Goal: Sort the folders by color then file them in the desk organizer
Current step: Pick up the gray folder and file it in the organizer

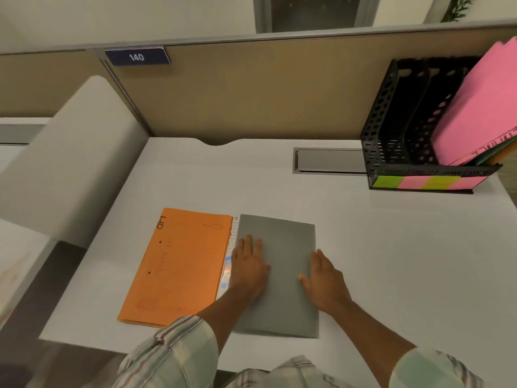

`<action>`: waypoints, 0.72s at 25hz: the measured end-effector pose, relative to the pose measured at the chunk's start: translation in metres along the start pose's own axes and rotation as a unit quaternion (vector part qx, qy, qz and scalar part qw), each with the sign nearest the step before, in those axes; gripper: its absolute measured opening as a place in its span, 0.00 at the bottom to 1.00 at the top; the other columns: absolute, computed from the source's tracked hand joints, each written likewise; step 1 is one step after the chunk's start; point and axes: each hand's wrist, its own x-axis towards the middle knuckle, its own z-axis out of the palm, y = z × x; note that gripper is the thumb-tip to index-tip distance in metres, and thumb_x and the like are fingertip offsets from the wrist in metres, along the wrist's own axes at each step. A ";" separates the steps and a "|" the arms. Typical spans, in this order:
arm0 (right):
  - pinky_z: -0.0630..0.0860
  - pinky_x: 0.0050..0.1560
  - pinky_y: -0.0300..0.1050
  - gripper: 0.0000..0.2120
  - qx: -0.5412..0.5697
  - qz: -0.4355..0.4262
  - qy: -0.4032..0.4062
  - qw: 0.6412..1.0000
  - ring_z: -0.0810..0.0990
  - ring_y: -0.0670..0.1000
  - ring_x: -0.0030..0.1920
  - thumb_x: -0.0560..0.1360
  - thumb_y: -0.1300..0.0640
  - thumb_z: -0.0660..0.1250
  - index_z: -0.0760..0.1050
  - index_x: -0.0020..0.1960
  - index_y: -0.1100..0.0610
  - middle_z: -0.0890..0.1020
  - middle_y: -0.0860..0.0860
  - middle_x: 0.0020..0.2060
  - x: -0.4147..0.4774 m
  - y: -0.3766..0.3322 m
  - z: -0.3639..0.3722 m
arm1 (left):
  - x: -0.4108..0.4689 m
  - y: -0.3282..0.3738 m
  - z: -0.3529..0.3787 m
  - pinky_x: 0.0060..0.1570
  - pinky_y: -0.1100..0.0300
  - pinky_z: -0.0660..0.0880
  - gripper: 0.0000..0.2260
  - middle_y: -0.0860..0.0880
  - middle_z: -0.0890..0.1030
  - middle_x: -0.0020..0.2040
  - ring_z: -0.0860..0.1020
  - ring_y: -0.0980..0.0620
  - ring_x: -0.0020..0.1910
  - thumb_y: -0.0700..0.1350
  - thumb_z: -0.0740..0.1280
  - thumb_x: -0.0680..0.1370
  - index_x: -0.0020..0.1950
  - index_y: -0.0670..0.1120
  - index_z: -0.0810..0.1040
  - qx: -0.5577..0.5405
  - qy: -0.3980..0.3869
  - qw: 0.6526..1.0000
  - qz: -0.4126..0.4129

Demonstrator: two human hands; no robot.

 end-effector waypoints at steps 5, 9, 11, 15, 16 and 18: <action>0.67 0.75 0.57 0.37 0.000 -0.005 -0.048 0.999 0.55 0.59 0.81 0.83 0.40 0.59 0.52 0.83 0.59 0.54 0.59 0.83 -0.005 -0.017 0.020 | -0.003 -0.034 -0.008 0.71 0.42 0.70 0.37 0.39 0.67 0.78 0.68 0.37 0.75 0.56 0.68 0.82 0.83 0.41 0.57 -0.117 0.045 0.983 -0.132; 0.67 0.75 0.56 0.38 -0.021 -0.003 -0.057 0.998 0.51 0.62 0.82 0.82 0.38 0.58 0.52 0.82 0.60 0.50 0.59 0.83 -0.006 -0.019 0.028 | 0.004 -0.041 -0.009 0.68 0.41 0.73 0.38 0.38 0.72 0.73 0.71 0.36 0.72 0.61 0.70 0.79 0.80 0.41 0.61 -0.202 0.010 0.959 -0.201; 0.65 0.77 0.56 0.40 -0.018 0.002 -0.067 0.998 0.49 0.62 0.83 0.82 0.37 0.58 0.51 0.83 0.60 0.48 0.59 0.84 -0.005 -0.020 0.030 | 0.010 -0.042 -0.013 0.68 0.41 0.74 0.39 0.39 0.73 0.72 0.73 0.36 0.71 0.60 0.74 0.77 0.79 0.40 0.63 -0.252 0.005 0.942 -0.223; 0.64 0.77 0.57 0.43 -0.004 0.016 -0.072 0.997 0.47 0.61 0.83 0.81 0.35 0.58 0.48 0.83 0.60 0.46 0.58 0.84 -0.003 -0.021 0.030 | 0.024 -0.048 -0.026 0.63 0.43 0.80 0.41 0.42 0.76 0.69 0.79 0.39 0.65 0.56 0.80 0.73 0.78 0.41 0.66 -0.361 0.013 0.905 -0.224; 0.64 0.77 0.57 0.43 0.006 0.023 -0.072 0.997 0.47 0.61 0.83 0.80 0.34 0.58 0.48 0.83 0.60 0.46 0.58 0.84 -0.003 -0.021 0.028 | 0.026 -0.048 -0.029 0.60 0.45 0.82 0.40 0.43 0.77 0.68 0.80 0.40 0.63 0.55 0.81 0.72 0.76 0.42 0.68 -0.388 0.007 0.894 -0.224; 0.64 0.77 0.57 0.44 0.027 0.039 -0.076 0.996 0.48 0.60 0.83 0.80 0.34 0.58 0.48 0.83 0.60 0.46 0.58 0.84 -0.002 -0.021 0.023 | 0.029 -0.048 -0.035 0.50 0.49 0.85 0.33 0.43 0.83 0.61 0.86 0.42 0.54 0.51 0.84 0.70 0.69 0.42 0.75 -0.471 -0.016 0.854 -0.221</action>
